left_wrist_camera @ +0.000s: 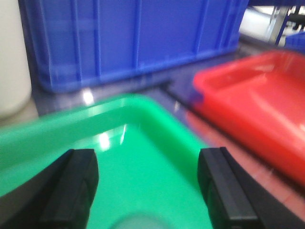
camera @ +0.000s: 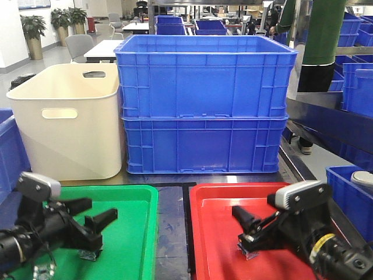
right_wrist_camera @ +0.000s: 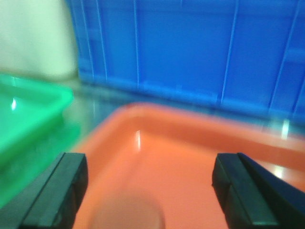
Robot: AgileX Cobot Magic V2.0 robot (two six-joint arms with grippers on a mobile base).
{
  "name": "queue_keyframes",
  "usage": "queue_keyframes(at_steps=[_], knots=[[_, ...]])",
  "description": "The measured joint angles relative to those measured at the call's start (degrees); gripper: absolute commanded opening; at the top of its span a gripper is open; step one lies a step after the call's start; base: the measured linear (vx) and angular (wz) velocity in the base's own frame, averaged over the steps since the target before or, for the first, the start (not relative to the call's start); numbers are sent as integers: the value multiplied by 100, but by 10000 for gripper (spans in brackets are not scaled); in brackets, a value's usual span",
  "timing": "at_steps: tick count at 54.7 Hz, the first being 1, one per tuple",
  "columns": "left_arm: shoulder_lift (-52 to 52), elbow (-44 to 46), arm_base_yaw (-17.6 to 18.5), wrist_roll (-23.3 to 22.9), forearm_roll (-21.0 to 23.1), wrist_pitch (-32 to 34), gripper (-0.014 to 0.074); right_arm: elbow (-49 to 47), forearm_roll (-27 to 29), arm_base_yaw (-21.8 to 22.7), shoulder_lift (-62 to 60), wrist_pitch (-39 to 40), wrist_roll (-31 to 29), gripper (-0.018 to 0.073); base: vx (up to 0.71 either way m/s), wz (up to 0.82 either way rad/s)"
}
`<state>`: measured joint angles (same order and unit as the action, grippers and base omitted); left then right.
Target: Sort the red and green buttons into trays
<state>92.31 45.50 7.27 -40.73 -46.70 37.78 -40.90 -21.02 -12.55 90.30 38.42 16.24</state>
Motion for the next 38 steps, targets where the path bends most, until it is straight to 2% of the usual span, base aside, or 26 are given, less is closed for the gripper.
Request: queue_keyframes(at_steps=[6, 10, 11, 14, 16, 21, 28, 32, 38], knots=[[-591, 0, 0, -6, -42, -246, 486, 0, 5, 0, -550, -190, 5, 508, 0, 0], [-1088, 0, 0, -88, -201, -688, 367, 0, 5, 0, -980, -592, 5, 417, 0, 0], [-1858, -99, 0, -645, -624, -1364, 132, 0, 5, 0, -1606, -1706, 18, 222, 0, 0], [-2300, -267, 0, -1120, -956, -1615, -13, 0, 10, 0, -1979, -2441, 22, 88, 0, 0], [-2577, -411, 0, -1429, -1200, -1727, -9, 0, 11, 0, -2248, -2891, 22, -11, 0, 0], [-3348, -928, 0, -2333, -2026, -1804, -7, 119, 62, 0, -2828, -3811, 22, -13, 0, 0], [-4201, -1596, 0, -3355, -2928, -1786, -6, 637, 95, 0, -3535, -4170, 22, -11, 0, 0], [-4712, -1955, 0, -3643, -3251, -1799, -6, 906, 95, 0, -3885, -4240, 22, -11, 0, 0], [-5270, -2266, 0, -3751, -3499, -1804, -6, 1244, 95, 0, -4292, -4291, 22, -11, 0, 0]])
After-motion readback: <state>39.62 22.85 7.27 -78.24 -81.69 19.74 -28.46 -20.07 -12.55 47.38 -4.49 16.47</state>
